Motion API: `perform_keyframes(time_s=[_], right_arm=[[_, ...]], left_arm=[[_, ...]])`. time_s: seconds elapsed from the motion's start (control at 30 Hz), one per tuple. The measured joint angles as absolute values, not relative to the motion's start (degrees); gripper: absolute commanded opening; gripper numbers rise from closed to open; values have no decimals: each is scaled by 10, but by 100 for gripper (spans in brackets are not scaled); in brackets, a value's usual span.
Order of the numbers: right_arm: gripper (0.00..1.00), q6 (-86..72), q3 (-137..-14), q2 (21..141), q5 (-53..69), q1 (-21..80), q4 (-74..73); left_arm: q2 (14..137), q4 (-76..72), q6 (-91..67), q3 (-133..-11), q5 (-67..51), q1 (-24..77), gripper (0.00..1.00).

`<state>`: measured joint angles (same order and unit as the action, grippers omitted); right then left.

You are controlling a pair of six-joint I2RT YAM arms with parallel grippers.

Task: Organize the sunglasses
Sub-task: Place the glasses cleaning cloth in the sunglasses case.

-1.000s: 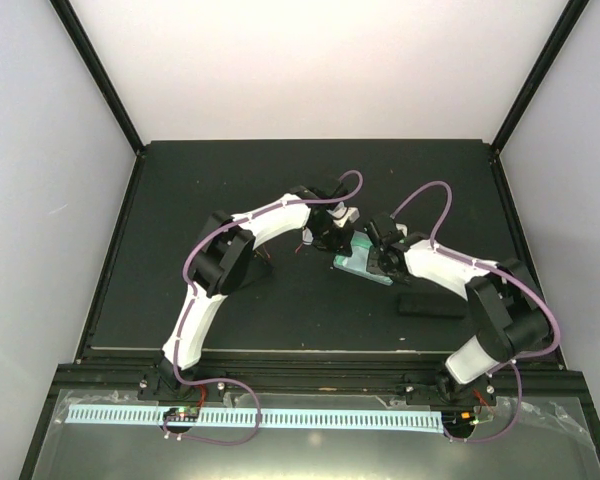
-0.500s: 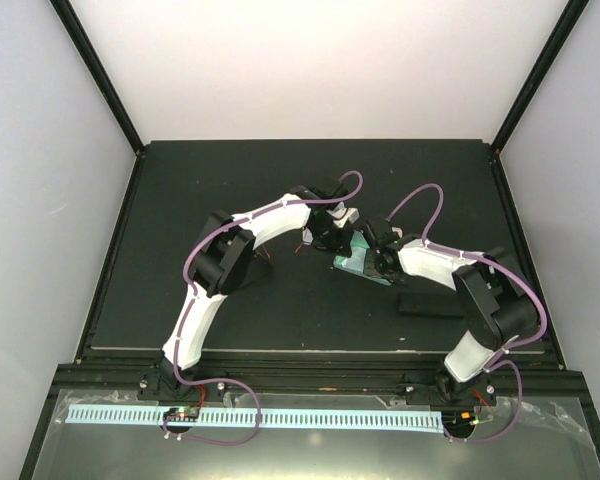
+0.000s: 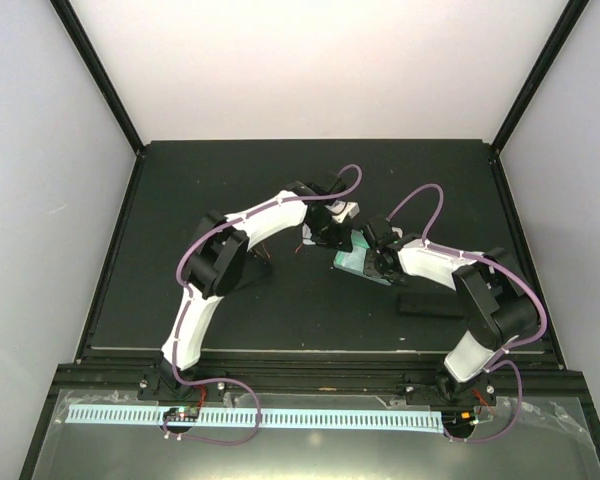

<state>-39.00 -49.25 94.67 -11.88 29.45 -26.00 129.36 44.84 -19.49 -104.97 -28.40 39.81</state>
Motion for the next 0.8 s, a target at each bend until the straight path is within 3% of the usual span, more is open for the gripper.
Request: perform_keyframes(time_s=[0.33,0.8], right_arm=[[13,-389,-493,946,-118,294,-260],[12,-389,-480,931,-96,283,-248]], left_arm=[[1224,392,-225,-990,-274,398,8],[1265,268,-316,-937,-337,399,5]])
